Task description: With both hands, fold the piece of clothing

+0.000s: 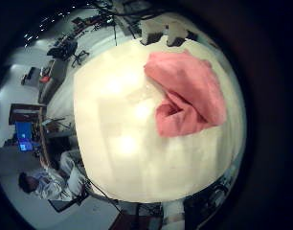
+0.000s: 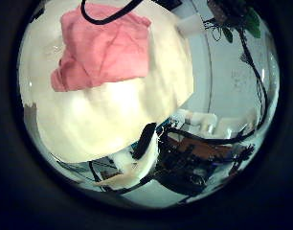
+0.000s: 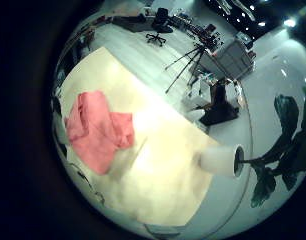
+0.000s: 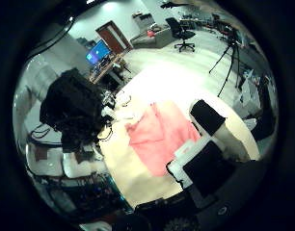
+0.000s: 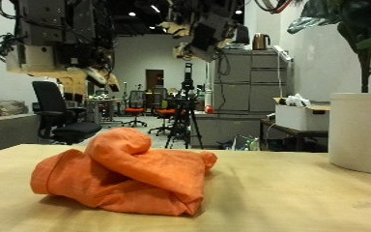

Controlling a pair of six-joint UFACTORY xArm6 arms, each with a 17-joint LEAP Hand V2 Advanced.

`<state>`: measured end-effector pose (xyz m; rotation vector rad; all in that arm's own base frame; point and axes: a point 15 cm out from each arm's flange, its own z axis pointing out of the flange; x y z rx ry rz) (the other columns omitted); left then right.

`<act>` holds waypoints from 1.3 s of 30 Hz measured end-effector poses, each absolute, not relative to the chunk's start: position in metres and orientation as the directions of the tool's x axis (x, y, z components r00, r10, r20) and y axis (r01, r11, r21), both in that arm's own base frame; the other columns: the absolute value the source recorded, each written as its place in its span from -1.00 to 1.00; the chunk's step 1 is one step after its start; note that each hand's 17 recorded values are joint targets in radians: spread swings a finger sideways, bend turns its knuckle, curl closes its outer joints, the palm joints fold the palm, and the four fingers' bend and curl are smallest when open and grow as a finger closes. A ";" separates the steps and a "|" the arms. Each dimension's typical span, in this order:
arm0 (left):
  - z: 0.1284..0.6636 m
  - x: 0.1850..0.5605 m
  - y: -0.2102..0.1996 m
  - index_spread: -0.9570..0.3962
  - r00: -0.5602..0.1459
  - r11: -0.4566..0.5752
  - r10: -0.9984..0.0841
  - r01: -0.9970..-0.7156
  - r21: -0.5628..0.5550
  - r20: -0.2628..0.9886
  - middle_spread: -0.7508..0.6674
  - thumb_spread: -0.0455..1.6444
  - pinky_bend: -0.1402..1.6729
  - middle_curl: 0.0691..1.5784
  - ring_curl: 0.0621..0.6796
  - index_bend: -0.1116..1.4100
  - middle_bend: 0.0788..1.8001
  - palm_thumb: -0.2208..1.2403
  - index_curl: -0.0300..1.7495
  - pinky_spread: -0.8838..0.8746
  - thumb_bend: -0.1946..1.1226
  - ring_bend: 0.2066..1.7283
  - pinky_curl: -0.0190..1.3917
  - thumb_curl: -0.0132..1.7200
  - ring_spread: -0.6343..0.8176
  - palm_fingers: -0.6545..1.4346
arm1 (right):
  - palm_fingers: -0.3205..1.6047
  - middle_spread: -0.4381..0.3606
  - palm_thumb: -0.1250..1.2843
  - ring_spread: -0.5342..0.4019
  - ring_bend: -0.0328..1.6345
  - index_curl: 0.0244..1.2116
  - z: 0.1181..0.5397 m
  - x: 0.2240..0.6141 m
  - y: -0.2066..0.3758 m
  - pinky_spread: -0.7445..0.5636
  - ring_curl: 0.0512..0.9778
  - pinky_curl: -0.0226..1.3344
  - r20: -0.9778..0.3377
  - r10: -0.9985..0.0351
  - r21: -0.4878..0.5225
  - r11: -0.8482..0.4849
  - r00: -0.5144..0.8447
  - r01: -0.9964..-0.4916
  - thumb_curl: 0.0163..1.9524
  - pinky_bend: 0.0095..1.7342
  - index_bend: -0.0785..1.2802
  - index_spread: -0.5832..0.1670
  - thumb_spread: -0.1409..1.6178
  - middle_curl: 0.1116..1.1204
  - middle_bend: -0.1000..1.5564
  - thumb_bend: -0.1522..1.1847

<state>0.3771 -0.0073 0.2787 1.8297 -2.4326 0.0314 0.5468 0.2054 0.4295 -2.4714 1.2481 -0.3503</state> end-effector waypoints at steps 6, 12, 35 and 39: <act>0.241 0.397 -0.038 0.51 -0.340 0.343 -0.939 -0.938 0.058 0.051 0.56 0.36 -0.56 -0.74 -0.46 -0.64 -0.89 -0.42 -0.67 0.56 -0.74 -0.76 -0.52 -0.68 0.62 -0.43 | -0.64 0.09 0.18 0.36 -0.42 -0.33 0.409 0.526 0.161 0.57 -0.59 -0.50 0.021 -0.841 -0.278 -0.524 0.540 -0.805 -0.37 -0.47 -0.60 -0.35 0.53 -0.45 -0.47 -0.85; 0.195 0.406 -0.053 0.53 -0.346 0.348 -0.937 -0.936 0.060 0.042 0.61 0.38 -0.59 -0.77 -0.48 -0.65 -0.90 -0.48 -0.67 0.58 -0.74 -0.78 -0.53 -0.69 0.64 -0.45 | -0.71 0.20 -0.07 0.50 -0.50 -0.41 0.396 0.508 0.123 0.59 -0.64 -0.52 -0.006 -0.869 -0.172 -0.487 0.496 -0.856 -0.46 -0.51 -0.63 -0.32 0.59 -0.53 -0.58 -0.84; 0.102 0.399 -0.045 0.59 -0.332 0.324 -0.943 -0.912 0.250 0.010 0.71 0.40 -0.61 -0.82 -0.49 -0.66 -0.90 -0.52 -0.69 0.60 -0.73 -0.81 -0.52 -0.70 0.68 -0.47 | -0.64 0.27 0.01 0.61 -0.65 -0.51 0.384 0.506 0.124 0.59 -0.63 -0.52 -0.067 -0.899 -0.138 -0.421 0.432 -0.897 -0.62 -0.62 -0.63 -0.30 0.68 -0.60 -0.66 -0.78; 0.111 0.401 -0.044 0.60 -0.332 0.324 -0.943 -0.915 0.239 0.007 0.72 0.40 -0.62 -0.83 -0.49 -0.66 -0.90 -0.53 -0.69 0.60 -0.73 -0.82 -0.53 -0.70 0.68 -0.47 | -0.63 0.27 0.03 0.59 -0.65 -0.52 0.383 0.501 0.124 0.58 -0.62 -0.52 -0.073 -0.898 -0.119 -0.423 0.433 -0.898 -0.63 -0.63 -0.64 -0.30 0.68 -0.61 -0.65 -0.78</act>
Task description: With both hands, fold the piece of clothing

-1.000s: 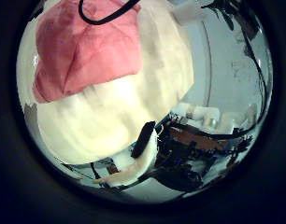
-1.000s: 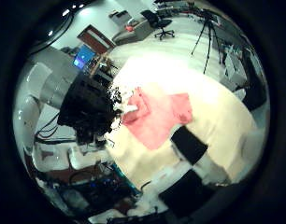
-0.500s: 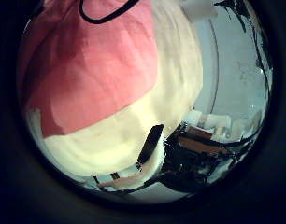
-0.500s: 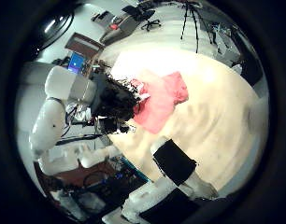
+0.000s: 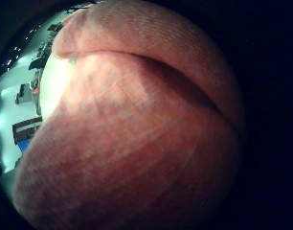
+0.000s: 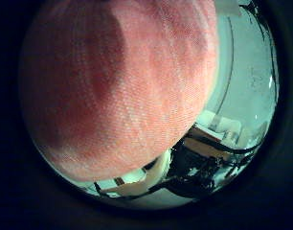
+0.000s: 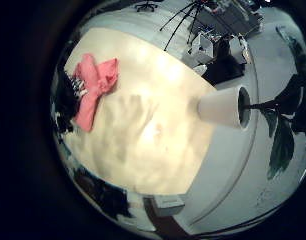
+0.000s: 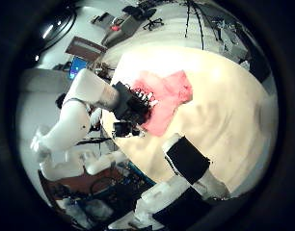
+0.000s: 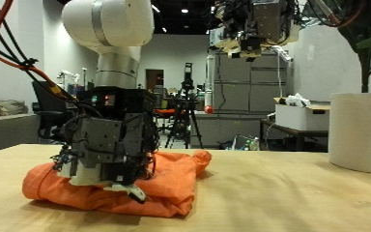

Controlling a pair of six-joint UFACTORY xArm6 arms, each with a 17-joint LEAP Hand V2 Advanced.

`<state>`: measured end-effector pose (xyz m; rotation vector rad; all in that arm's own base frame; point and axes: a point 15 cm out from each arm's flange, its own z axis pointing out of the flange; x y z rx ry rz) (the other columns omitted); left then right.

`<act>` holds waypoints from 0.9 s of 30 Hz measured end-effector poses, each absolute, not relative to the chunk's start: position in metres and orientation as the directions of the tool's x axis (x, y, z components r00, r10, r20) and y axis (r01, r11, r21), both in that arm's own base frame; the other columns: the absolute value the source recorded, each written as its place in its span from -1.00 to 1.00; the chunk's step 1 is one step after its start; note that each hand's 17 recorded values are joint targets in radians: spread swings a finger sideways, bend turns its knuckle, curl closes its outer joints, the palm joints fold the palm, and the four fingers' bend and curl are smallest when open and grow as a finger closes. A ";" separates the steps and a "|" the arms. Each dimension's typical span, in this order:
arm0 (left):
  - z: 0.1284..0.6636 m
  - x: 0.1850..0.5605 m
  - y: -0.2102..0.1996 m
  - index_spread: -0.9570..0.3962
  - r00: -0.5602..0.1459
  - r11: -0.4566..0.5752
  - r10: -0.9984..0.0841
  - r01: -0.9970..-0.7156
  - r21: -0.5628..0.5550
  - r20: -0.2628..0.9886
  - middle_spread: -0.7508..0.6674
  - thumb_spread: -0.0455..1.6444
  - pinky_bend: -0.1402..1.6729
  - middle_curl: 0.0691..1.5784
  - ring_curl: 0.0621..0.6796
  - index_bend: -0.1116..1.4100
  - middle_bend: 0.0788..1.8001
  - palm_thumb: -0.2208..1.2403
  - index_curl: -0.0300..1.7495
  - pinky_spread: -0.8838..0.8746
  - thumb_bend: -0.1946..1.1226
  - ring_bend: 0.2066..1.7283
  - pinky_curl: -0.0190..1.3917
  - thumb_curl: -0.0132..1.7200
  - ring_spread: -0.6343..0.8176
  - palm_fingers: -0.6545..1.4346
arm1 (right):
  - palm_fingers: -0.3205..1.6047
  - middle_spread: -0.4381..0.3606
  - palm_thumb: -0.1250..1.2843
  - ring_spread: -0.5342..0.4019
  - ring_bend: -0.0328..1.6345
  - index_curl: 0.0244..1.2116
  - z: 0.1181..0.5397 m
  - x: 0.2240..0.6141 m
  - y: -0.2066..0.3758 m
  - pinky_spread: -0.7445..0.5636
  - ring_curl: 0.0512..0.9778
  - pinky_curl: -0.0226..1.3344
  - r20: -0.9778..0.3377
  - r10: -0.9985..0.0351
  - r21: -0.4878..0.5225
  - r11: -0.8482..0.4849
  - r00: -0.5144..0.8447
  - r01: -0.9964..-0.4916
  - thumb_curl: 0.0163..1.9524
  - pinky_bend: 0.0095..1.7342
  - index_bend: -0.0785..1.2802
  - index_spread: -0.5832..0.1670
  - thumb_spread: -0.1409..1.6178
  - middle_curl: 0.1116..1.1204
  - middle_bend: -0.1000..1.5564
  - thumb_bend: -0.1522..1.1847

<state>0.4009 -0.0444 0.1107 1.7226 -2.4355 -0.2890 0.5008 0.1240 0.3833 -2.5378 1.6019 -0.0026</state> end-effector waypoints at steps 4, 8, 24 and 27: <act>0.144 0.407 -0.045 0.61 -0.338 0.333 -0.941 -0.925 0.181 0.001 0.73 0.41 -0.61 -0.84 -0.49 -0.66 -0.90 -0.54 -0.69 0.60 -0.73 -0.82 -0.52 -0.70 0.69 -0.46 | -0.63 0.27 0.05 0.59 -0.66 -0.52 0.385 0.501 0.123 0.58 -0.61 -0.51 -0.072 -0.899 -0.122 -0.422 0.432 -0.899 -0.64 -0.63 -0.63 -0.30 0.68 -0.62 -0.65 -0.78; 0.190 0.404 -0.046 0.60 -0.342 0.338 -0.940 -0.933 0.127 -0.010 0.73 0.41 -0.61 -0.83 -0.48 -0.66 -0.90 -0.54 -0.70 0.60 -0.73 -0.82 -0.52 -0.70 0.69 -0.45 | -0.62 0.26 0.07 0.58 -0.67 -0.53 0.388 0.496 0.122 0.58 -0.61 -0.51 -0.072 -0.898 -0.110 -0.425 0.433 -0.899 -0.64 -0.63 -0.64 -0.30 0.69 -0.62 -0.65 -0.78; 0.294 0.341 -0.022 0.60 -0.271 0.268 -0.963 -0.939 0.216 0.017 0.67 0.38 -0.60 -0.80 -0.44 -0.66 -0.88 -0.54 -0.70 0.58 -0.74 -0.78 -0.51 -0.70 0.64 -0.43 | -0.69 0.29 -0.07 0.61 -0.71 -0.53 0.400 0.403 0.100 0.59 -0.59 -0.50 -0.104 -0.908 0.071 -0.413 0.405 -0.908 -0.70 -0.64 -0.63 -0.32 0.74 -0.66 -0.67 -0.80; 0.302 0.328 -0.020 0.60 -0.257 0.256 -0.966 -0.944 0.208 0.023 0.68 0.37 -0.60 -0.79 -0.44 -0.66 -0.88 -0.55 -0.70 0.58 -0.74 -0.78 -0.51 -0.70 0.64 -0.43 | -0.69 0.30 -0.12 0.62 -0.71 -0.53 0.387 0.376 0.095 0.59 -0.58 -0.49 -0.111 -0.916 0.112 -0.397 0.386 -0.911 -0.71 -0.65 -0.63 -0.32 0.74 -0.67 -0.67 -0.80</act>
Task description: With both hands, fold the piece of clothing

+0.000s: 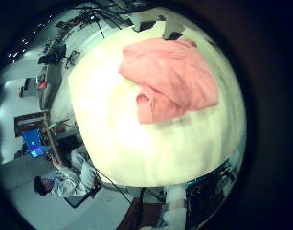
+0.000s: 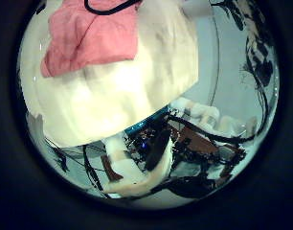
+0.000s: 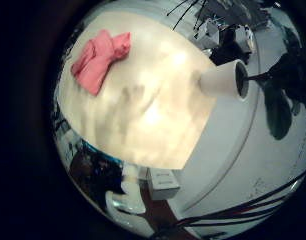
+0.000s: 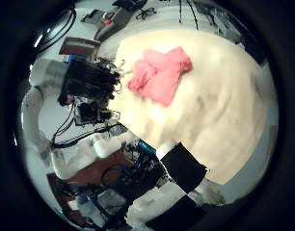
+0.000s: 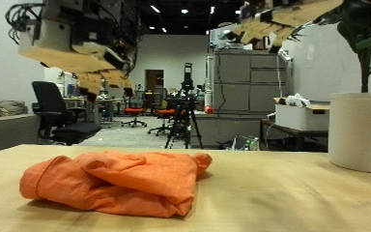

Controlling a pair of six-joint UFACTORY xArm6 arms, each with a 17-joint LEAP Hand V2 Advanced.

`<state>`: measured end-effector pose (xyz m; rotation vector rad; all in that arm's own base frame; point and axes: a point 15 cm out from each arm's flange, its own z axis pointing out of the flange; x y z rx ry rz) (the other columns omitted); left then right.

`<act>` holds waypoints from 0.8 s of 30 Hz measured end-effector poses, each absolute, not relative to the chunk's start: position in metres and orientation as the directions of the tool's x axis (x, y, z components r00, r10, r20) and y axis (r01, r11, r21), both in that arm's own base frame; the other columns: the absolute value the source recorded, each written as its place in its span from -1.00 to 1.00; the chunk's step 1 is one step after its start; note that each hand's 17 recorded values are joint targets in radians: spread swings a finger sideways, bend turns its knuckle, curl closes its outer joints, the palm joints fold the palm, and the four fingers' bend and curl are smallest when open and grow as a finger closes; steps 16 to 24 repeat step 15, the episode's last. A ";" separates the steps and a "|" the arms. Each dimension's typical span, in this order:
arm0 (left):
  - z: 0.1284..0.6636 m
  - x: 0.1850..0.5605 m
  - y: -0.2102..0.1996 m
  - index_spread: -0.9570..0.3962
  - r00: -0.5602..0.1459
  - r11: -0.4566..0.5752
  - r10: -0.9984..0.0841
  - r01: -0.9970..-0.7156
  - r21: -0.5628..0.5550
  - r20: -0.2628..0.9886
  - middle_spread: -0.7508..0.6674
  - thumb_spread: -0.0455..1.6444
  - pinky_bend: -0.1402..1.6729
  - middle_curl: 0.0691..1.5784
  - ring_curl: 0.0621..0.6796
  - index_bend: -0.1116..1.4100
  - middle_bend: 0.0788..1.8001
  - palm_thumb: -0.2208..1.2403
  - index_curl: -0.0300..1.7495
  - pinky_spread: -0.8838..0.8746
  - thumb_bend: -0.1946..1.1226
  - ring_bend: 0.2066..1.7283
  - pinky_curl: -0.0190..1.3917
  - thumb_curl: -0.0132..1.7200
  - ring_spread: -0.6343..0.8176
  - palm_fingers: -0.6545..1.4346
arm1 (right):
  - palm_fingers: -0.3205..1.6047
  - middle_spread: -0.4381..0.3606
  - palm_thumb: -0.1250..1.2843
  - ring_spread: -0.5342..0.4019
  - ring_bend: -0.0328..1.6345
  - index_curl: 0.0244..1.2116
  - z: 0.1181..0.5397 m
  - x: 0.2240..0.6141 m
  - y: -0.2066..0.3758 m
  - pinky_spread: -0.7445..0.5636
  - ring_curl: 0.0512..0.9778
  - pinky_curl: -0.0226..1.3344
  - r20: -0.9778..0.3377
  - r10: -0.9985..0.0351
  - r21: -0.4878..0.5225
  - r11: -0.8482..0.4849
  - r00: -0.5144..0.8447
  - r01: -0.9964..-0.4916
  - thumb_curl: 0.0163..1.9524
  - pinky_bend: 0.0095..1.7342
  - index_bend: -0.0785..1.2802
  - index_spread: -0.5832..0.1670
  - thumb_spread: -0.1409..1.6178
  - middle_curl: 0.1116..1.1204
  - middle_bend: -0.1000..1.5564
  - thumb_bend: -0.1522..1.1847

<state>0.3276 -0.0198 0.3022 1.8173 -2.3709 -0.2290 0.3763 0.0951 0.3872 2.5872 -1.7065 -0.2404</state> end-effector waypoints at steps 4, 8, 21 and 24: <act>0.307 0.312 -0.013 0.61 -0.238 0.237 -0.971 -0.949 0.207 0.023 0.68 0.36 -0.59 -0.79 -0.44 -0.66 -0.88 -0.56 -0.70 0.58 -0.74 -0.78 -0.51 -0.70 0.64 -0.43 | -0.69 0.29 -0.15 0.64 -0.73 -0.53 0.390 0.364 0.093 0.59 -0.58 -0.49 -0.111 -0.917 0.114 -0.394 0.383 -0.912 -0.72 -0.65 -0.63 -0.32 0.75 -0.68 -0.67 -0.80; 0.311 0.305 -0.006 0.61 -0.208 0.207 -0.978 -0.955 0.212 0.021 0.67 0.36 -0.59 -0.78 -0.44 -0.66 -0.88 -0.56 -0.70 0.58 -0.74 -0.77 -0.51 -0.70 0.63 -0.43 | -0.69 0.30 -0.17 0.65 -0.73 -0.53 0.371 0.348 0.089 0.59 -0.59 -0.49 -0.122 -0.919 0.165 -0.391 0.375 -0.905 -0.73 -0.66 -0.63 -0.32 0.75 -0.69 -0.68 -0.79; 0.308 0.296 0.008 0.61 -0.141 0.147 -0.989 -0.966 0.214 0.040 0.65 0.35 -0.59 -0.77 -0.44 -0.66 -0.88 -0.55 -0.69 0.57 -0.73 -0.77 -0.51 -0.69 0.63 -0.42 | -0.70 0.31 -0.18 0.65 -0.74 -0.51 0.370 0.345 0.089 0.59 -0.61 -0.49 -0.120 -0.929 0.177 -0.366 0.349 -0.914 -0.74 -0.68 -0.62 -0.31 0.76 -0.70 -0.67 -0.78; 0.308 0.296 0.008 0.61 -0.141 0.147 -0.989 -0.966 0.214 0.040 0.65 0.35 -0.59 -0.77 -0.44 -0.66 -0.88 -0.55 -0.69 0.57 -0.73 -0.77 -0.51 -0.69 0.63 -0.42 | -0.70 0.31 -0.18 0.65 -0.74 -0.51 0.370 0.345 0.089 0.59 -0.61 -0.49 -0.120 -0.929 0.177 -0.366 0.349 -0.914 -0.74 -0.68 -0.62 -0.31 0.76 -0.70 -0.67 -0.78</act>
